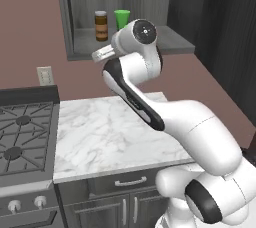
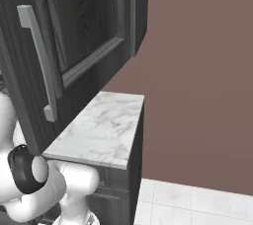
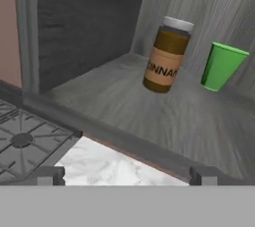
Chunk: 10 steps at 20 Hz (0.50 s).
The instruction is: Take the cinnamon bottle from the cabinet and place it on the dining table, next to the plate with the cupcake. Then take the chocolate from the dining counter and place it on the cupcake plate.
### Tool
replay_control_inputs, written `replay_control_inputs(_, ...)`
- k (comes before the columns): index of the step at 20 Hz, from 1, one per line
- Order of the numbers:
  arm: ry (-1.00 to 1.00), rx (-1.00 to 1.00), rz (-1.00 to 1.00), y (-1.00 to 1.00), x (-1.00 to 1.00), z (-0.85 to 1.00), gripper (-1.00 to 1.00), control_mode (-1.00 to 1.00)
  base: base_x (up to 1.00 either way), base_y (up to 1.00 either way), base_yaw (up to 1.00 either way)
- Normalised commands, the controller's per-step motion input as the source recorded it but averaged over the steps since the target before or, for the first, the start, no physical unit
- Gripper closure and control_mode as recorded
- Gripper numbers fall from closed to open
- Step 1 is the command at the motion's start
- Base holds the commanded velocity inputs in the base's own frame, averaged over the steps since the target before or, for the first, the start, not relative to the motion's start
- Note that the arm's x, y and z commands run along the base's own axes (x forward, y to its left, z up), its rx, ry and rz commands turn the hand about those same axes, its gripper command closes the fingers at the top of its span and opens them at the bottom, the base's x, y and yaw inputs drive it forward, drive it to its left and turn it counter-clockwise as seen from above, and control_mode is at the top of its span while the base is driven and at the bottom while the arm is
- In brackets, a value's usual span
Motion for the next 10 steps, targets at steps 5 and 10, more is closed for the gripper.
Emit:
replay_control_inputs(5, 0.00, 0.09, -0.14, 0.16, 0.30, 0.29, -1.00, -1.00, 0.00, 0.00, 0.00)
replay_control_inputs(10, 0.00, 0.17, -0.19, 0.01, 0.43, 0.02, -1.00, -1.00, 0.00, 0.00, 0.00)
